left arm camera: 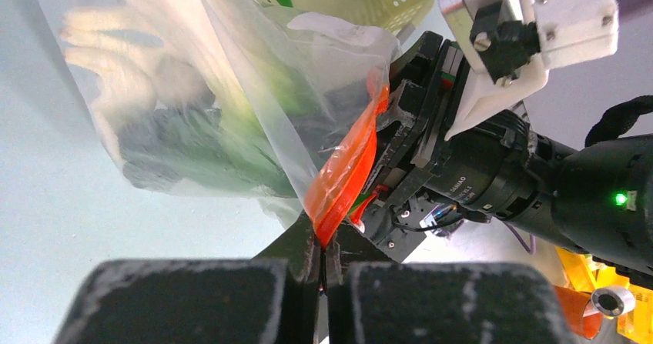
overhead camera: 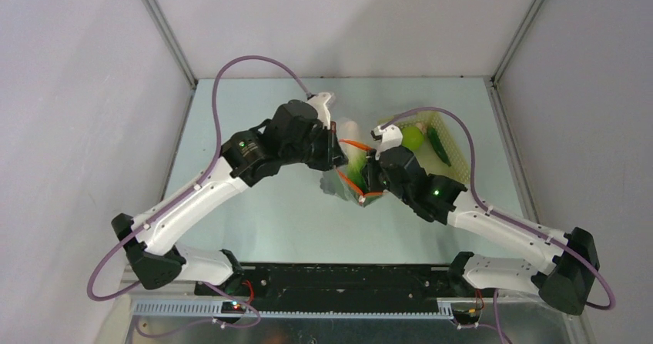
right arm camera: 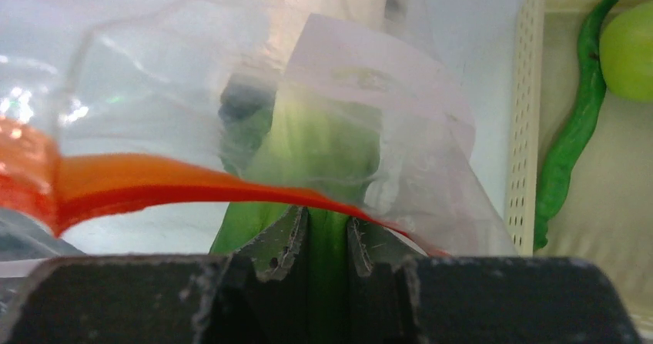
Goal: Place the food in the zip-top bag and seal the zipper
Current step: Place the fake vegetable in the zipper food storage bag.
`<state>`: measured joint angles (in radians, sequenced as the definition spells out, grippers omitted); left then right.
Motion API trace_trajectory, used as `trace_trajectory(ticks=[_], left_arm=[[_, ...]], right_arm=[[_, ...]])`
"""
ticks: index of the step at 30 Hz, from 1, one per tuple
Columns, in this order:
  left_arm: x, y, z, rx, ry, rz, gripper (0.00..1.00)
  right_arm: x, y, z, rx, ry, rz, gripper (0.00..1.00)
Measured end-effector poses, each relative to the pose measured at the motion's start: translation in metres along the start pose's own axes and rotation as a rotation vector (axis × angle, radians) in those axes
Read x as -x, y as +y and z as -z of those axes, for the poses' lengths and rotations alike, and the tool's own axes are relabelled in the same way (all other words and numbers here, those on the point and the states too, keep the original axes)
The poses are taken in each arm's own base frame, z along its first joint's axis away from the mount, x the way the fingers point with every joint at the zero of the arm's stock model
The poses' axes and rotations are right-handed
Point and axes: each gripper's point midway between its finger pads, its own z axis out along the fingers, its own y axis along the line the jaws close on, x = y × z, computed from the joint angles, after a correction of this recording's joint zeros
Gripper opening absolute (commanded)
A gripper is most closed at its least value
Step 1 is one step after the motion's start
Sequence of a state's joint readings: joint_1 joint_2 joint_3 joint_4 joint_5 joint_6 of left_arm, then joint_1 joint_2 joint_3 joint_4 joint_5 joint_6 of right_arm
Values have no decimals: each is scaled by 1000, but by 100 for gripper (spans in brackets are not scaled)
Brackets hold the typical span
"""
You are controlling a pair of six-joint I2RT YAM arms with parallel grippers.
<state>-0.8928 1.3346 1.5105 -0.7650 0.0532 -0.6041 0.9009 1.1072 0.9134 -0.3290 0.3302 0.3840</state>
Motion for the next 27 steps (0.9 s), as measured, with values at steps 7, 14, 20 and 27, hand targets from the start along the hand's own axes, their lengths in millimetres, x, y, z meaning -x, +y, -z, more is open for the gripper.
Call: trace_trajectory(ticks=[7,14,20,27], left_arm=[[2,19,14,64,-2,21,1],[3,35,23,123,-14,31,0],[3,45,31,151,-39,38,0],[3,49,35,162,-50,36,0]], right_arm=[[1,16,-6,62,-8,29,16],[-4,55,2,256,68,3,40],[11,90,21,421,94,-26,56],[40,113,42,526,42,-58,97]])
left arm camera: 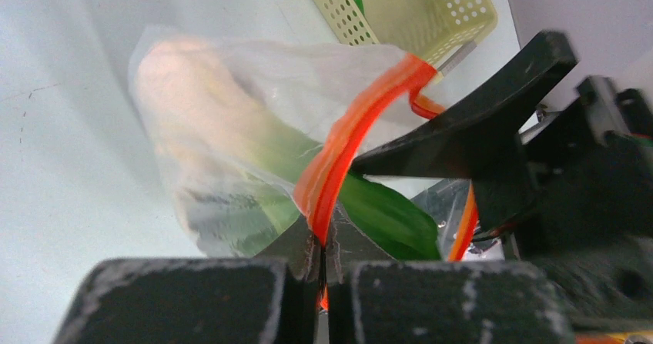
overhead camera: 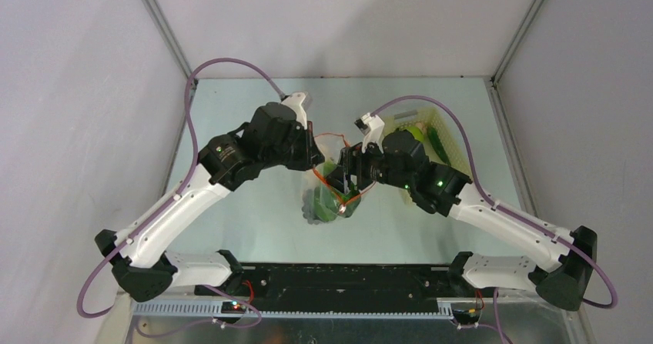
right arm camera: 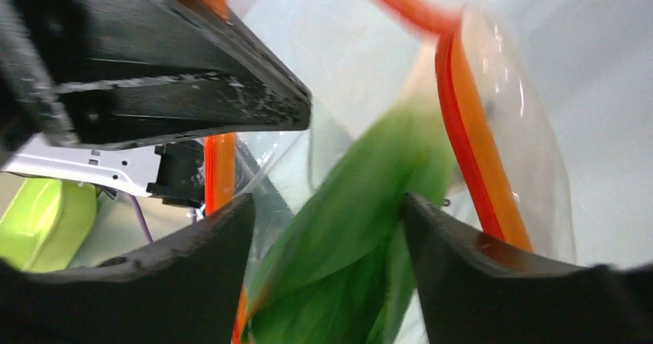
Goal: Place the food in the zip-top bag and seal the zipper
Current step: Place the fake vegetable in the zipper food storage bag, then pick up the fake fruit from the bin.
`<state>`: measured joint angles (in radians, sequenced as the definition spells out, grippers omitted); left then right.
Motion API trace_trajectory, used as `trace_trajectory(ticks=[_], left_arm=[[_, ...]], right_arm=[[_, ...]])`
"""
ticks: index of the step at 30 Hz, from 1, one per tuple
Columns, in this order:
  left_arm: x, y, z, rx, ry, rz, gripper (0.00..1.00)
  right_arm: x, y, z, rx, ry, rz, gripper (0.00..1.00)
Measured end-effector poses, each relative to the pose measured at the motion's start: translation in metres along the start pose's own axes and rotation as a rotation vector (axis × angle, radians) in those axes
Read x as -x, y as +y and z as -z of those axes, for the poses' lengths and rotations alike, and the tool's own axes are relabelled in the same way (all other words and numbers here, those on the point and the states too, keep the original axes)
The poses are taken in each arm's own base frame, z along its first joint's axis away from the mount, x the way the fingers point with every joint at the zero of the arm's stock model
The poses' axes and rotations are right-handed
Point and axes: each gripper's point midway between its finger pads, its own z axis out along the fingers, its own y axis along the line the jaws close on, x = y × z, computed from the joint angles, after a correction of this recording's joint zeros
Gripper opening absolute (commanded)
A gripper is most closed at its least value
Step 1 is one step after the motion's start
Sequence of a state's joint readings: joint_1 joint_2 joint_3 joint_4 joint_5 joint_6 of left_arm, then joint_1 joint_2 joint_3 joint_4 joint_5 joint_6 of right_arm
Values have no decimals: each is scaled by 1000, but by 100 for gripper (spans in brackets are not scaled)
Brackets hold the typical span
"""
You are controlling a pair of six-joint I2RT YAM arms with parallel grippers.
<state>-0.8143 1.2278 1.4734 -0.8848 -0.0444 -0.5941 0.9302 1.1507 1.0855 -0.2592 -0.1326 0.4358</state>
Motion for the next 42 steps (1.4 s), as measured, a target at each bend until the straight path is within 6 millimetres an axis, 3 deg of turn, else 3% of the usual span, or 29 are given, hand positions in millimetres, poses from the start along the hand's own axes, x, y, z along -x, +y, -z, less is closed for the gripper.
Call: trace_trajectory(ticks=[10,14,18,22,27,35,42], left_arm=[[-2,6,-2,20,2,3,1],[0,10,-2,35,-6,6,2],[2,19,1,64,-13,17,3],[5,32,4,106,-21,32,3],[8,45,5,144,-27,36,3],[-6,70,-10,195,10,39,2],[-7,79,-20,189,11,67,2]], right_arm=[[40,21,14,67,-130,20,99],[61,15,34,54,-202,23,99],[92,-11,69,-23,-315,12,99],[106,-61,100,-208,-380,-43,99],[92,-145,119,-538,-360,-150,99],[46,-256,111,-865,-207,-305,100],[17,-322,84,-984,-129,-403,99]])
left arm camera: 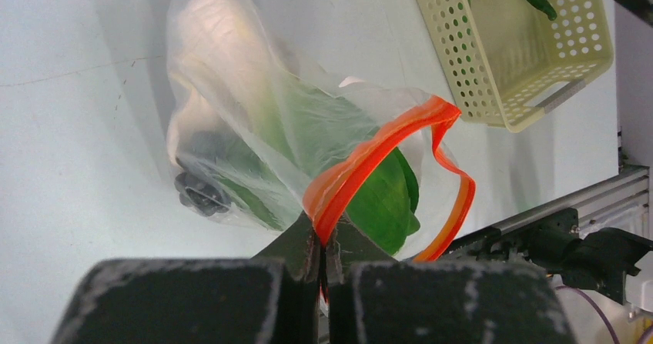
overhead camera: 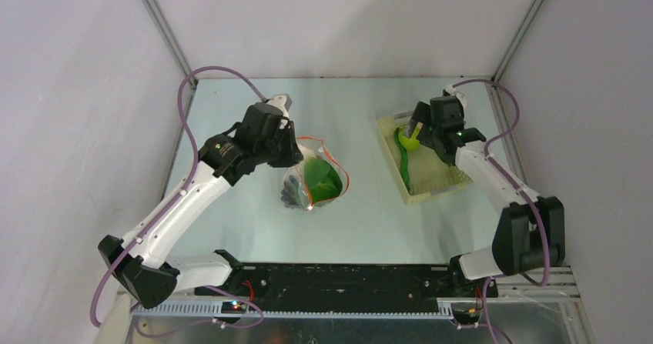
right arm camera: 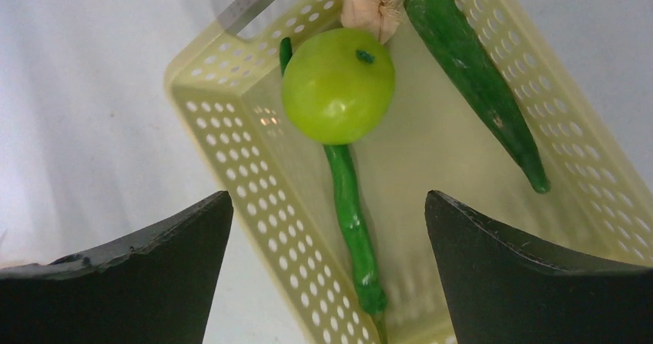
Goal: Place the food in the zip-top bag and seal the zipper
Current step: Pick up the fake fruit from the bin.
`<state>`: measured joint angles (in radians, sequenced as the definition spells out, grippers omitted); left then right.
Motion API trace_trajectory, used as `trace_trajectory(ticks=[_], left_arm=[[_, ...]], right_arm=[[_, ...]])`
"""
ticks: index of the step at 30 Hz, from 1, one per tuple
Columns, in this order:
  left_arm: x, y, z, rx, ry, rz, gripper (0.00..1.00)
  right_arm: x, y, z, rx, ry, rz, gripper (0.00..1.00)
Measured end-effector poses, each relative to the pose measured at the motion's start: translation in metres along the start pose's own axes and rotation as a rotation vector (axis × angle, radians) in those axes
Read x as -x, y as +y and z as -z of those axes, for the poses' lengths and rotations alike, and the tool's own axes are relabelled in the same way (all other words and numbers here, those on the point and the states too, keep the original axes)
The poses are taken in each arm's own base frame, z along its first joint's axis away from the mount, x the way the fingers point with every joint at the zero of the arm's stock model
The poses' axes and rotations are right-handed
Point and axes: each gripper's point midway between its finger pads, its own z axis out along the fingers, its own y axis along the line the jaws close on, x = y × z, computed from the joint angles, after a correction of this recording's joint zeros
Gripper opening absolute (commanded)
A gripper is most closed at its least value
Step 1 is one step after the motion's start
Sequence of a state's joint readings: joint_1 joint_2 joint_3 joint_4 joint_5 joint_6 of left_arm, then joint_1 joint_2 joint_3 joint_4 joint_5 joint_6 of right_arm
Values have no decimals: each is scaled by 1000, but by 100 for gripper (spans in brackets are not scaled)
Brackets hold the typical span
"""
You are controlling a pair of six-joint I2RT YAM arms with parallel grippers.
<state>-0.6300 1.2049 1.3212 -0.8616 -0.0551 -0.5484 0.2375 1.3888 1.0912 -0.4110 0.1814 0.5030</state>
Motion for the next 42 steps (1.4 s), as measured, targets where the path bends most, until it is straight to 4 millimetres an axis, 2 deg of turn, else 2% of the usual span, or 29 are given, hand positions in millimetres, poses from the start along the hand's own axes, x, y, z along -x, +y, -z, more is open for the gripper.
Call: trace_trajectory(ticks=[10,21,25,34,42], left_arm=[[1,-4,-7,-44,11,17,1],[-1,-6,-11,-61,12,14,1],[-1,-7,-11,-67,14,11,0],[-1,-7,-11,-67,14,12,0],[-1,-7,-11,-68,14,12,0]], right_arm=[[-24,-8,-80,-83,22,-65,99],[-50,-17,-126,-144,50,-134,99],[-53,-19,-136,-157,47,-151,99],[-42,-15,-147,-162,12,-181,99],[-42,-16,-147,-164,13,-176,72]])
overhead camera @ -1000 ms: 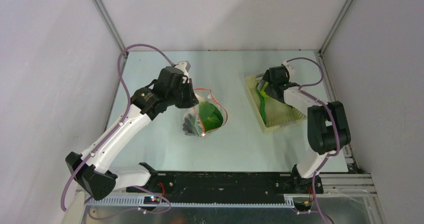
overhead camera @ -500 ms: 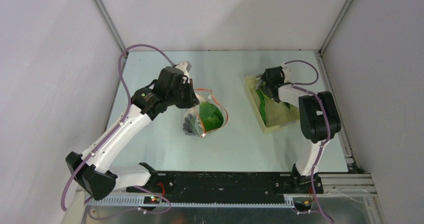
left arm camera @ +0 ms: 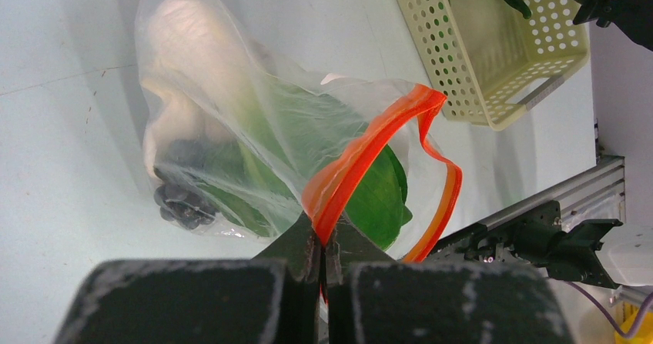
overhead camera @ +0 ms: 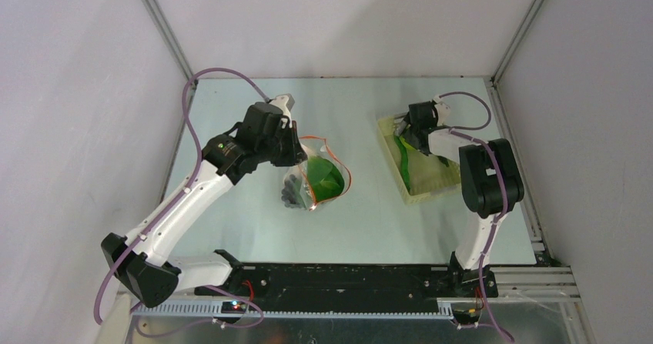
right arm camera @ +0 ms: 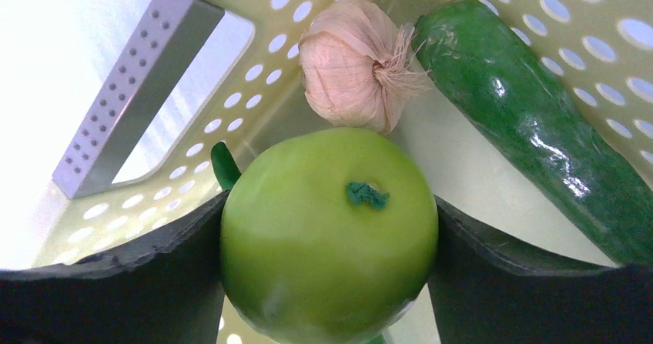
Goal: Place the food in the zip-top bag and seal the zipper
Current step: Pick up the fake fruit from the bin, then place the fake fruit in the zipper food storage bag.
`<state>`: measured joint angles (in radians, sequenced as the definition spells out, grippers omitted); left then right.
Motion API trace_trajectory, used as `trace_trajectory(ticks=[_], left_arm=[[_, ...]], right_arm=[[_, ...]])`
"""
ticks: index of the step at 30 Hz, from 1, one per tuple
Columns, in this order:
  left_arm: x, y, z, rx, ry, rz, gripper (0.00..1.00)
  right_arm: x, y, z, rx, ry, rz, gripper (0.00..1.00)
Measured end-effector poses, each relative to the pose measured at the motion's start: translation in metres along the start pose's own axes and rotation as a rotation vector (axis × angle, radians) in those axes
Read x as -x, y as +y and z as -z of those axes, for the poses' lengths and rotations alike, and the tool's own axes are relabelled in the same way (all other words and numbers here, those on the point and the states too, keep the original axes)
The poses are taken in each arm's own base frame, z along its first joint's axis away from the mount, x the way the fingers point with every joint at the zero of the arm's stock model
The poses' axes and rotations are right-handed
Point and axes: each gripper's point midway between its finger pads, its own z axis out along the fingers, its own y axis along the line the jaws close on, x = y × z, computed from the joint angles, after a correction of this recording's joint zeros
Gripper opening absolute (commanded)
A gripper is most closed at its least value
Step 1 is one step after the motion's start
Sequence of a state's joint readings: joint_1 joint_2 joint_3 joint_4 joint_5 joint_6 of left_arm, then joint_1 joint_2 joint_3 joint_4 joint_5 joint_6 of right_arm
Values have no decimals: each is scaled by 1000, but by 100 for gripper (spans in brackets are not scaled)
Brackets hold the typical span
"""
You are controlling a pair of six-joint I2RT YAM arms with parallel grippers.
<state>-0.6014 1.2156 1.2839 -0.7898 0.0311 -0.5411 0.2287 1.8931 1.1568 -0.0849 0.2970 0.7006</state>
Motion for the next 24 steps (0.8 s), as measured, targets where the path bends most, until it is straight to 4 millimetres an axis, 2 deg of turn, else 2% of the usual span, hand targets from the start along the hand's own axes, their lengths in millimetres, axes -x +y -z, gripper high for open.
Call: trace_trajectory(ticks=[1,5,8,10,11,12,14,17,20,24], left_arm=[[0,0,0,-1,0,0,0],[-1,-1,-1,-9,3,0,0],[-4,-2,-2,-18,13,0,0],[-4,-4,-2,-26,15,0,0],[-4,-4,-2,-30,16,0,0],[-4,-5,-2,-33,17,1,0],[-4,-6,-2,-39,18,1,0],[-5,-7,-1,-46,21,1,0],[-4,-7,-1,-45,21,2,0],[-5,-7,-1,-45,22,2,0]], right_arm=[[0,0,0,1,2,3,67],[-1,-2,5,0,15,26,62],[8,-1,21,6,7,42,60],[21,1,42,30,-22,45,58],[34,5,65,63,-57,43,58],[37,5,69,69,-65,42,58],[53,12,103,140,-114,46,57],[60,28,157,298,-144,76,56],[42,60,213,525,-118,166,54],[-11,105,291,843,-26,318,52]])
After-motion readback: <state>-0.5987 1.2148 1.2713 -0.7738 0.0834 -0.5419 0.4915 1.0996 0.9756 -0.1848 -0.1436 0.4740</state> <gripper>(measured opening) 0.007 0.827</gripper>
